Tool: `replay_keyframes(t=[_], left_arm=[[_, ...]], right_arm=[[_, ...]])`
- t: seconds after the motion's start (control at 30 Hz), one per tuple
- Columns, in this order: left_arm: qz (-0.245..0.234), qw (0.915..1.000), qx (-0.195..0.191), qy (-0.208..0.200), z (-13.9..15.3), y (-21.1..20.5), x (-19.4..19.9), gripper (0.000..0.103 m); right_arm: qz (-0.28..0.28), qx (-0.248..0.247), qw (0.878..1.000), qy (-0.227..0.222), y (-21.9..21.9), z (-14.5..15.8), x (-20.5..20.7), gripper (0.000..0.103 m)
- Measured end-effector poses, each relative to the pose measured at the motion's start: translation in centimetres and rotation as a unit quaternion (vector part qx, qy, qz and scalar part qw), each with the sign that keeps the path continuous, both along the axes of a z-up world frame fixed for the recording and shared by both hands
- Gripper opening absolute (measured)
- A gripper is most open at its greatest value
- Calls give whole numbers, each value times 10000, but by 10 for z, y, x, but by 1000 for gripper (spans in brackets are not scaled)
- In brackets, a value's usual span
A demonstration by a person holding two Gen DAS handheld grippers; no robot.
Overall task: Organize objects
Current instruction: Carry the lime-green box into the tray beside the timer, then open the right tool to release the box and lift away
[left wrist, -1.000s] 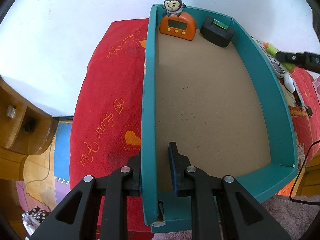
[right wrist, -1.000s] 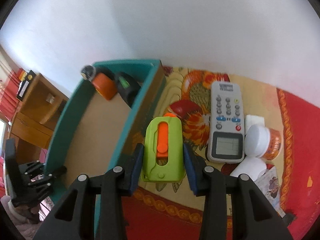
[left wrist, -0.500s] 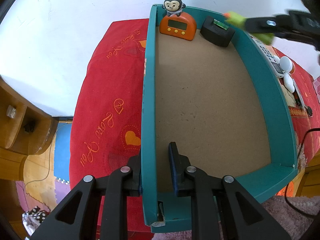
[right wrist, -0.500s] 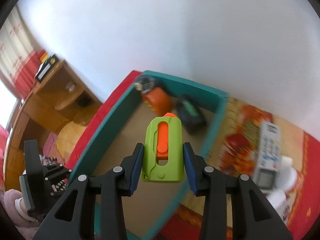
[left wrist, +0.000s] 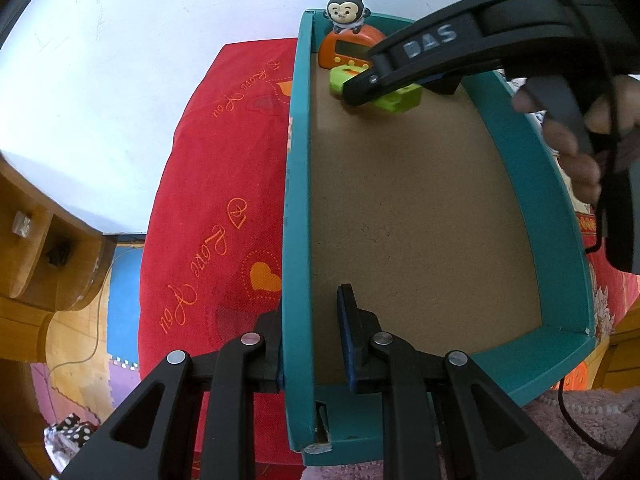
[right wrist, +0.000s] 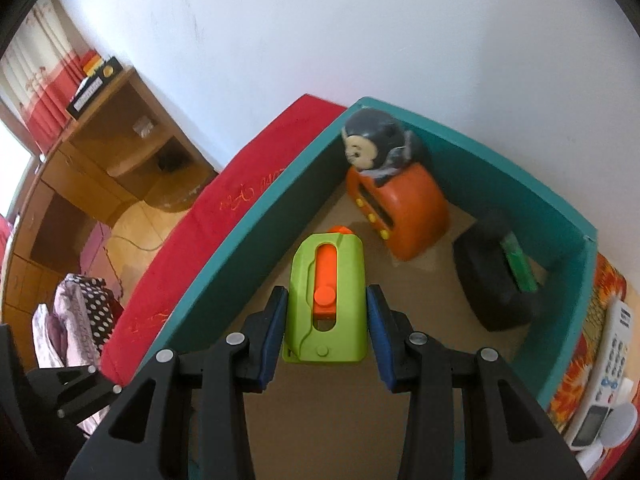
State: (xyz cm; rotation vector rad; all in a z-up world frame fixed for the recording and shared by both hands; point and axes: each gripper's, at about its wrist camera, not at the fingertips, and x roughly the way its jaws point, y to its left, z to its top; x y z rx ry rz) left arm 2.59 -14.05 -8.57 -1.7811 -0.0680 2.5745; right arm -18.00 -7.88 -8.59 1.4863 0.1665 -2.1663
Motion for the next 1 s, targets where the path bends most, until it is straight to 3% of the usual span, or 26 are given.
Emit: replay_keyframes(t=[0.53,1.0], left_arm=[[1,10000,25,1,0,1,-1,20],[4,10000,31,4,-1,1,-1,20]], right_arm=[[132,232,9996,-28,-14,-17,-3,39],[-258,-309,9983,411,38,39,36,39]])
